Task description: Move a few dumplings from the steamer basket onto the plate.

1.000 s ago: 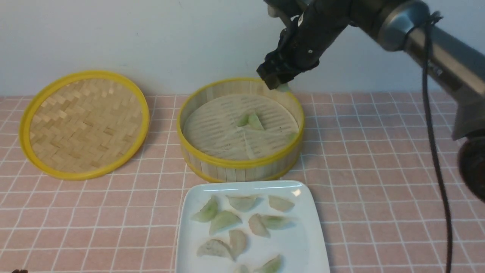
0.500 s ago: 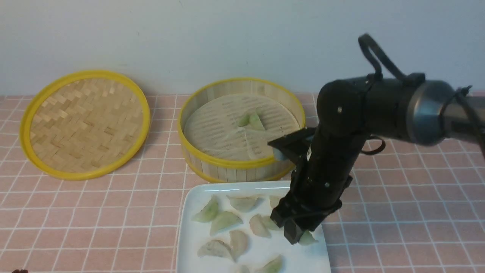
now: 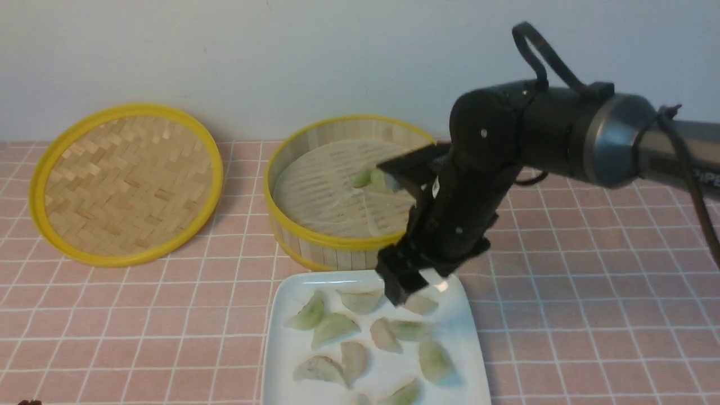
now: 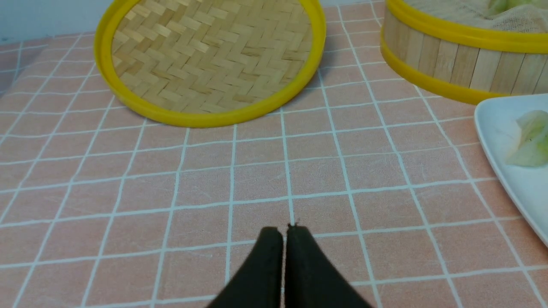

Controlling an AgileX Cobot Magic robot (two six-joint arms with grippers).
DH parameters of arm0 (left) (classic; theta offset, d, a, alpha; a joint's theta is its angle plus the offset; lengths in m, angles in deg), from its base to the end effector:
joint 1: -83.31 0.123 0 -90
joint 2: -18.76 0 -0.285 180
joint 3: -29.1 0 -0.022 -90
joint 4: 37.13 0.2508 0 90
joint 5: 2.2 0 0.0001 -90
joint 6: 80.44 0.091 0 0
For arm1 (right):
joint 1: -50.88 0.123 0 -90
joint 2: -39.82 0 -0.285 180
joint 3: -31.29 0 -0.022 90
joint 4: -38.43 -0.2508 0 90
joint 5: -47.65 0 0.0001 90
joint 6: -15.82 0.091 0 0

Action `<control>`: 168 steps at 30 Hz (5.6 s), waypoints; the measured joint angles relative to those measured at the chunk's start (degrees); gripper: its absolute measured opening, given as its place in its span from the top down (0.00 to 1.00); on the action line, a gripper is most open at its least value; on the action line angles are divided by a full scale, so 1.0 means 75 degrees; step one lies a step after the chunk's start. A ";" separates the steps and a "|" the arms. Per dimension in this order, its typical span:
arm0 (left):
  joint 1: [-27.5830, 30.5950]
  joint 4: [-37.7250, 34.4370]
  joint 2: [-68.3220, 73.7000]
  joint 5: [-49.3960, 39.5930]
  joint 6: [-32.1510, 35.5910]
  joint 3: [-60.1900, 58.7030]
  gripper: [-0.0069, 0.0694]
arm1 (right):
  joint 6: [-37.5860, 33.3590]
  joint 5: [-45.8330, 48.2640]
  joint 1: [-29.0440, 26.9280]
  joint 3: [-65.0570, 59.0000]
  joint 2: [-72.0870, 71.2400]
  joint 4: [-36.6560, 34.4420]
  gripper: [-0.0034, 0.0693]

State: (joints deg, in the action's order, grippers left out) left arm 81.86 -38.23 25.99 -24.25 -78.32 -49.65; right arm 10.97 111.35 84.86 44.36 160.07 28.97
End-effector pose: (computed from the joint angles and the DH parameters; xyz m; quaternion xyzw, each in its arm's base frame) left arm 0.0524 -0.0020 0.1701 0.0201 0.8089 -0.0047 0.5876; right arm 0.3278 0.2371 0.2273 -0.3014 0.9471 0.0941 0.0574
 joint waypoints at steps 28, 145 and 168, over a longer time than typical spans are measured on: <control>0.0000 0.0000 0.0000 0.0000 0.0000 0.0000 0.92 | -0.1392 0.1071 -0.1111 0.8482 0.5679 -0.0041 0.46; 0.0000 0.0000 0.0000 0.0000 0.0000 0.0000 0.92 | 0.1349 -0.6244 0.0903 -0.9688 -1.5119 0.1261 0.97; 0.0000 0.0000 0.0000 0.0000 0.0000 0.0000 0.92 | 0.1092 -0.5917 -0.3559 -1.2164 -1.5119 0.1261 0.97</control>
State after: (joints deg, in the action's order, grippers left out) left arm 81.86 -38.23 25.99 -24.25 -78.32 -49.65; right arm 19.16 66.97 58.16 -46.87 46.67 38.43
